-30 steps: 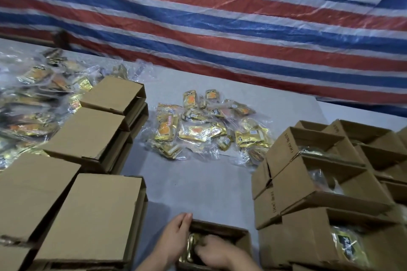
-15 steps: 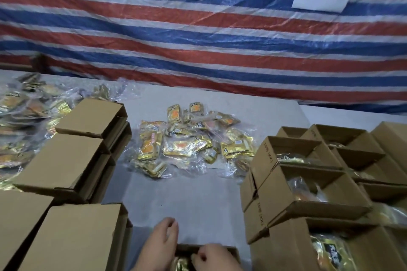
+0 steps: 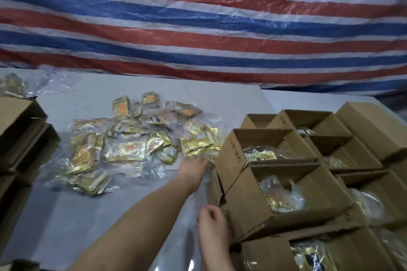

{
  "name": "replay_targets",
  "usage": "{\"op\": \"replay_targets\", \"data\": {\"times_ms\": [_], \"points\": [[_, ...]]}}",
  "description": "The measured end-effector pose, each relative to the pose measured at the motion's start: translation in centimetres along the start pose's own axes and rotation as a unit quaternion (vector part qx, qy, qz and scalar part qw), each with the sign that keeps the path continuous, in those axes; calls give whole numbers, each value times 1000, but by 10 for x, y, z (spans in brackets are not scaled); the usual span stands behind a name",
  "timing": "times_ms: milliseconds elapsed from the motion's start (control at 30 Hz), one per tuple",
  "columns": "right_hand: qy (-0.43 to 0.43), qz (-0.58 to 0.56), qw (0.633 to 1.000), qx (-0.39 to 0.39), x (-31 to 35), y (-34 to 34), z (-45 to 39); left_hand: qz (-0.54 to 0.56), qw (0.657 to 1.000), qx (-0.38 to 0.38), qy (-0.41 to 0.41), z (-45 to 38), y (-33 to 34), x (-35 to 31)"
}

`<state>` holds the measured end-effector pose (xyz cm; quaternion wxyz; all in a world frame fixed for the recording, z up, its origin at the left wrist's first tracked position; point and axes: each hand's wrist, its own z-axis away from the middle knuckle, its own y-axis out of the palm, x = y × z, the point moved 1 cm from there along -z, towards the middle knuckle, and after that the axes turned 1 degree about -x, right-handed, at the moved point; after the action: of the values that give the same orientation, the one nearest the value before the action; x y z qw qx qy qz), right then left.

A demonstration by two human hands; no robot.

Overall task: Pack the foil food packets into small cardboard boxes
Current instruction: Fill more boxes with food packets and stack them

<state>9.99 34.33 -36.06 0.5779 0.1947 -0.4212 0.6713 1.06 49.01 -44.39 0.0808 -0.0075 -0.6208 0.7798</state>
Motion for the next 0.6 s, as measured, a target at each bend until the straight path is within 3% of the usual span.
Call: {"op": "replay_targets", "data": {"times_ms": [133, 367, 467, 600], "points": [[16, -30, 999, 5, 7, -2, 0, -41, 999, 14, 6, -42, 22, -13], [50, -67, 996, -24, 1, 1, -1, -12, 998, -62, 21, -58, 13, 0], [35, -73, 996, -27, 2, 4, -3, 157, 984, -87, -17, -35, -8, 32], [54, -179, 982, 9, 17, 15, -8, 460, 866, -156, -119, 18, -39, 74]]}}
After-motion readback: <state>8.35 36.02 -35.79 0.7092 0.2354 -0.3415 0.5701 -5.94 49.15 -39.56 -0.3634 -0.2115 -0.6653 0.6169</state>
